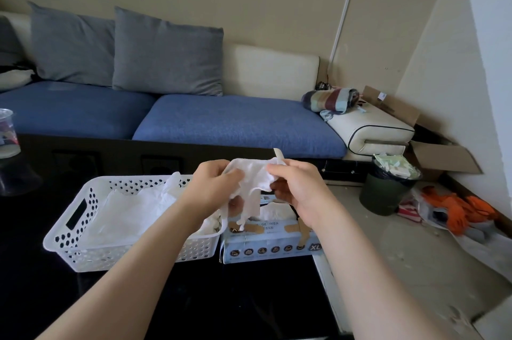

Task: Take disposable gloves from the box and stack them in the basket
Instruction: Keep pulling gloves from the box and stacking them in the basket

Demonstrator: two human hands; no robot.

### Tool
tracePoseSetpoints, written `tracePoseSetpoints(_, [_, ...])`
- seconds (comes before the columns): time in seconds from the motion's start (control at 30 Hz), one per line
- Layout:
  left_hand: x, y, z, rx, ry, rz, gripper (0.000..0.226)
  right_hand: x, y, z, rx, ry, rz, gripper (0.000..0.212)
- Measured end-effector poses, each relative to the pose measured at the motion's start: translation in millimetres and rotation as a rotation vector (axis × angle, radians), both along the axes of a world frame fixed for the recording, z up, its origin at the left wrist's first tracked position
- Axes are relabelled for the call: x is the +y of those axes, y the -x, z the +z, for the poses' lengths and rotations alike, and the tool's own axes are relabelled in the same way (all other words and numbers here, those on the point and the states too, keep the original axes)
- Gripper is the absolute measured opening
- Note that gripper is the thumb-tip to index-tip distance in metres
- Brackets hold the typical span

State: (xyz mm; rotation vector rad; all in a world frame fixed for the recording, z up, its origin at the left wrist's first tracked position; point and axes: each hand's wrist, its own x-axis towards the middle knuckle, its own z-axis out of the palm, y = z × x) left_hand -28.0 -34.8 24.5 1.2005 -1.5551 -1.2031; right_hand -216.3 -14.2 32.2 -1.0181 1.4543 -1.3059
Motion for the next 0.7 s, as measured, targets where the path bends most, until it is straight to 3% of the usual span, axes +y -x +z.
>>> tracePoseSetpoints(0.1, [0.0,1.1,1.2,-0.001,-0.037,0.077,0.016,0.3,-1.2,3.7,-0.135,0.020,0.018,0.017])
tracePoseSetpoints(0.23, [-5.4,2.6,-7.7,-0.205,0.168,0.193,0.023,0.2,-5.1,6.7,-0.173,0.055,-0.004,0.023])
tracePoseSetpoints(0.33, [-0.4,4.0,-3.8,-0.105,0.306,0.164,0.010,-1.5,-7.4,6.7,-0.209,0.063,-0.085,0.028])
tracePoseSetpoints(0.43, [8.2,3.9,4.1,0.079,0.321,-0.033,0.026,-1.8,-8.0,7.7,-0.214,0.052,-0.144,0.028])
tracePoseSetpoints(0.6, [9.1,7.2,-1.8,-0.232,0.433,-0.134,0.058,3.9,-12.5,10.2,-0.268,0.004,-0.116,0.009])
tracePoseSetpoints(0.7, [6.0,10.1,-3.1,-0.176,0.500,-0.076,0.031,5.8,-14.4,11.7,-0.305,0.023,-0.071,0.016])
